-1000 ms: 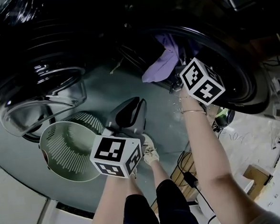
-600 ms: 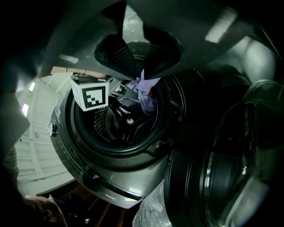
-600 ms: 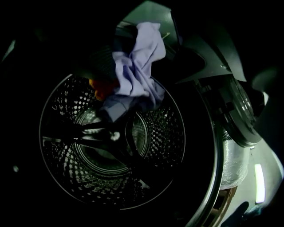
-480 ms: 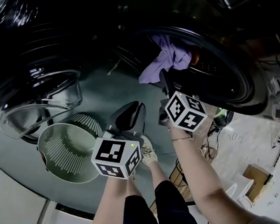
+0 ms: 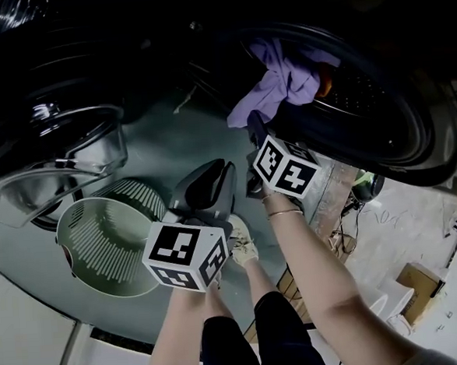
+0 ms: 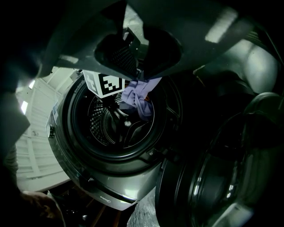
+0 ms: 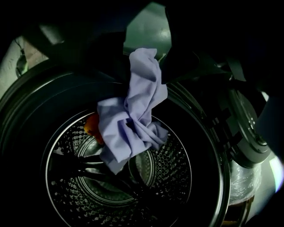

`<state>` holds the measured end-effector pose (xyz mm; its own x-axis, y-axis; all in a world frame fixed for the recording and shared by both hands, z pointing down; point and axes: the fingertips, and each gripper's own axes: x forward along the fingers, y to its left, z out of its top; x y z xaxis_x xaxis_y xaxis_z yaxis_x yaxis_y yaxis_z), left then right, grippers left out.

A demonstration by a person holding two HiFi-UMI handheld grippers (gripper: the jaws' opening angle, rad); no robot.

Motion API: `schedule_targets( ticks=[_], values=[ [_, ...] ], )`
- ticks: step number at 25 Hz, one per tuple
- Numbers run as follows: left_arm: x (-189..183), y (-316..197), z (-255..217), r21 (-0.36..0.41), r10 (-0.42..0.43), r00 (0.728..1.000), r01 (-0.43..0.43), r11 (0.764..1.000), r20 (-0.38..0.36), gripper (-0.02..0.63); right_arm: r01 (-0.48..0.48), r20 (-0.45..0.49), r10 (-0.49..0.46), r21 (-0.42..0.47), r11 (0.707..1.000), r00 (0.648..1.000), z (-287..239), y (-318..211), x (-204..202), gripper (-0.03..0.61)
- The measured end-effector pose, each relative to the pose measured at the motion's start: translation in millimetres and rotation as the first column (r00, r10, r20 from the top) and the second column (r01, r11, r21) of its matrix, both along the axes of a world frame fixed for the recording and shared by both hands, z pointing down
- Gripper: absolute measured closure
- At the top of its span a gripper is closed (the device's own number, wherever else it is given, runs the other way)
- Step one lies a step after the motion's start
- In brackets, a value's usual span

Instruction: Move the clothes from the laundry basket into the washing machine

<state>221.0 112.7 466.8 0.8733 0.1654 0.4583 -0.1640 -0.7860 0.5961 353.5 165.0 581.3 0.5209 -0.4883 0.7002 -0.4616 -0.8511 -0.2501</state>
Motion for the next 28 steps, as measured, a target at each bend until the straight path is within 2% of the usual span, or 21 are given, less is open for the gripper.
schedule_targets(
  ticks=[2, 3, 5, 10, 15, 20, 24, 26, 27, 28],
  values=[
    [0, -1, 0, -0.008, -0.008, 1.000, 0.008, 1.000, -0.003, 0.552, -0.016, 0.011, 0.016, -0.009, 1.000, 1.000, 0, 4, 1, 0.349],
    [0, -1, -1, -0.010, -0.012, 1.000, 0.012, 1.000, -0.006, 0.552, -0.003, 0.012, 0.004, -0.022, 1.000, 1.000, 0, 4, 1, 0.434],
    [1, -1, -2, -0.014, -0.015, 1.000, 0.015, 1.000, -0.010, 0.552, 0.043, 0.003, -0.043, -0.050, 0.998, 0.999, 0, 1, 1, 0.542],
    [4, 2, -8, -0.027, -0.018, 1.000, 0.018, 0.999, -0.018, 0.552, 0.130, -0.080, -0.127, 0.042, 0.991, 0.989, -39, -22, 16, 0.551],
    [7, -2, -19, -0.030, -0.024, 0.999, 0.024, 0.999, -0.031, 0.554, 0.104, -0.248, -0.070, 0.125, 0.987, 0.966, -108, -35, 58, 0.549],
    [14, -9, -29, -0.023, -0.032, 0.998, 0.031, 0.999, -0.051, 0.555, 0.057, -0.403, 0.027, 0.194, 0.979, 0.915, -166, -42, 102, 0.551],
    [15, -12, -30, -0.019, -0.034, 0.998, 0.033, 0.999, -0.055, 0.555, 0.005, -0.447, 0.110, 0.248, 0.969, 0.888, -187, -41, 127, 0.551],
    [14, -11, -29, -0.021, -0.034, 0.998, 0.033, 0.999, -0.053, 0.555, -0.023, -0.435, 0.142, 0.267, 0.964, 0.889, -188, -40, 135, 0.546],
    [13, -11, -30, -0.021, -0.033, 0.998, 0.032, 0.999, -0.053, 0.555, -0.027, -0.415, 0.141, 0.268, 0.963, 0.899, -184, -42, 137, 0.451],
    [13, -11, -30, -0.019, -0.033, 0.998, 0.032, 0.999, -0.053, 0.555, -0.024, -0.388, 0.129, 0.263, 0.964, 0.912, -177, -45, 136, 0.304]
  ],
)
